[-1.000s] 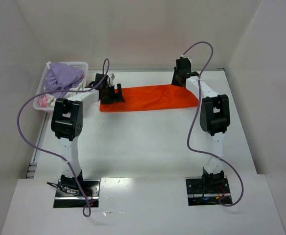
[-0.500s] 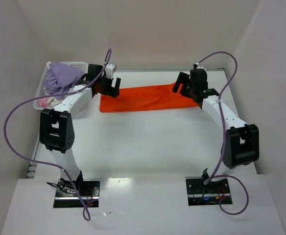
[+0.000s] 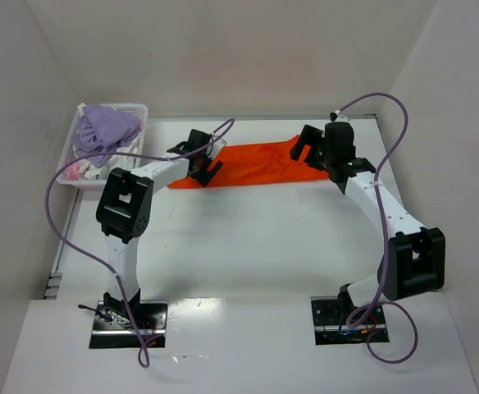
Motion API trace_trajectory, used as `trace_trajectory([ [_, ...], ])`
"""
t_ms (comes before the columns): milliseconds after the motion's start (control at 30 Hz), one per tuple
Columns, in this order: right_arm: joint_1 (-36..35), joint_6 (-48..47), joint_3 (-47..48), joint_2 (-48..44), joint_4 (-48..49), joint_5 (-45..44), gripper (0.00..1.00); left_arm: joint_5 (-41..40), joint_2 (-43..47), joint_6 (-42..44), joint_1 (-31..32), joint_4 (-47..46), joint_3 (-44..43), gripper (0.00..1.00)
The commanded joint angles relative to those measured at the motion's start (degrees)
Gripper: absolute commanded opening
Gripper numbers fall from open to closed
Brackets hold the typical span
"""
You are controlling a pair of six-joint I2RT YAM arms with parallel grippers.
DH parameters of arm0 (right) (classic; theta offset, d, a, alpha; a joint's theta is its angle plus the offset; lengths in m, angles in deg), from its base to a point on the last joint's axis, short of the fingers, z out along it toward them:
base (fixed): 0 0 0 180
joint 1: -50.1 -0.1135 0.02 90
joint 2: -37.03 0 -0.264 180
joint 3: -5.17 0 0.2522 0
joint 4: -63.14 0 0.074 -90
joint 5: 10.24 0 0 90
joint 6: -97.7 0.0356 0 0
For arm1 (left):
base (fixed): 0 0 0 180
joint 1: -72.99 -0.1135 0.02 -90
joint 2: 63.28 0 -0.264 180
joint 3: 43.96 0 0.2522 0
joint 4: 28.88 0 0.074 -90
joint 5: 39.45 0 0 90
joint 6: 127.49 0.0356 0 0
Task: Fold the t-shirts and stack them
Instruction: Rotate the tshirt 90 degrees
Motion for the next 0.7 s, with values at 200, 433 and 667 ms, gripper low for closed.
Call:
trace_trajectory([
  [200, 0.32, 0.22, -1.67, -3.44, 0.68, -0.57, 1.0, -15.18, -4.78, 1.59, 1.8, -1.88, -1.81, 1.0],
  [433, 0.32, -0.31, -1.67, -4.76, 0.68, -0.57, 1.0, -14.66, -5.84, 2.2, 6.28, 3.63, 0.13, 1.0],
  [667, 0.85, 1.18, -2.19, -3.45, -1.16, -2.59, 1.0, -6.05, -3.04, -2.54, 14.99, 14.89, 0.13, 1.0],
])
